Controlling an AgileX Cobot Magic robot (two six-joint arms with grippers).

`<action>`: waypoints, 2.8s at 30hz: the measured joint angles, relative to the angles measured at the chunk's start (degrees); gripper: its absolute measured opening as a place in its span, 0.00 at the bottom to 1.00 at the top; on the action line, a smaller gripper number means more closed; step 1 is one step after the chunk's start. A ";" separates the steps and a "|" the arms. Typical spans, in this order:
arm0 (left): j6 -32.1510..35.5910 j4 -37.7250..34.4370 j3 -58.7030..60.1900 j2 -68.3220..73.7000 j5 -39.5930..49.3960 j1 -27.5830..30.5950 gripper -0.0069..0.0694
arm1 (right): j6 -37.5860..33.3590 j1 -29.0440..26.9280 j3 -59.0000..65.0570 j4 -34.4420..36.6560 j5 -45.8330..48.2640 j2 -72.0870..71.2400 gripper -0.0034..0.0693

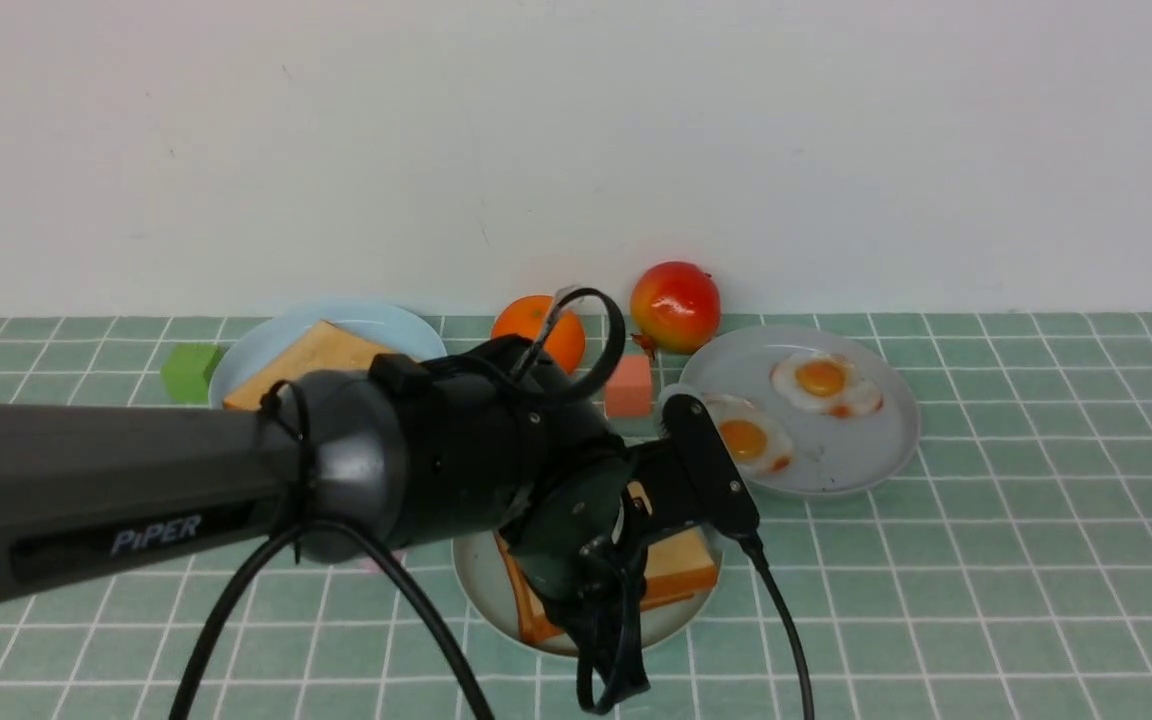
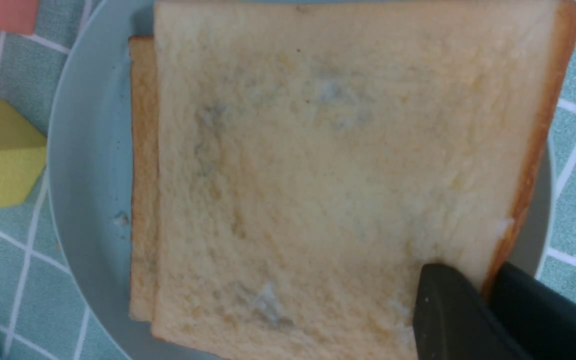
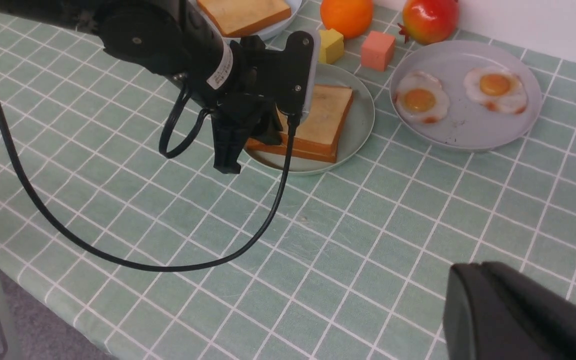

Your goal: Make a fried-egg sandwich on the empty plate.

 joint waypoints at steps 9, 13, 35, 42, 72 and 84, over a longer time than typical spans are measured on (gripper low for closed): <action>-0.26 -0.17 0.00 -0.47 0.07 0.00 0.60 | -0.05 0.00 0.00 0.11 0.00 0.00 0.08; -0.43 -0.97 0.00 -2.81 1.62 -0.07 0.70 | -0.05 0.00 0.00 0.11 0.00 0.00 0.08; -25.93 -5.56 43.75 -84.68 -24.36 -4.22 0.07 | 0.12 0.00 2.37 -3.47 -1.55 -1.88 0.09; -27.15 -5.68 55.34 -90.45 -29.77 -4.22 0.07 | 4.12 0.00 5.63 -3.24 -5.84 -1.88 0.09; -27.27 -5.71 56.66 -90.62 -27.80 -4.22 0.07 | -9.83 -35.65 38.54 8.14 -33.14 -17.81 0.03; -27.34 -5.71 56.66 -90.62 -27.56 -4.22 0.07 | -11.06 -42.56 65.97 4.35 -51.96 -29.72 0.03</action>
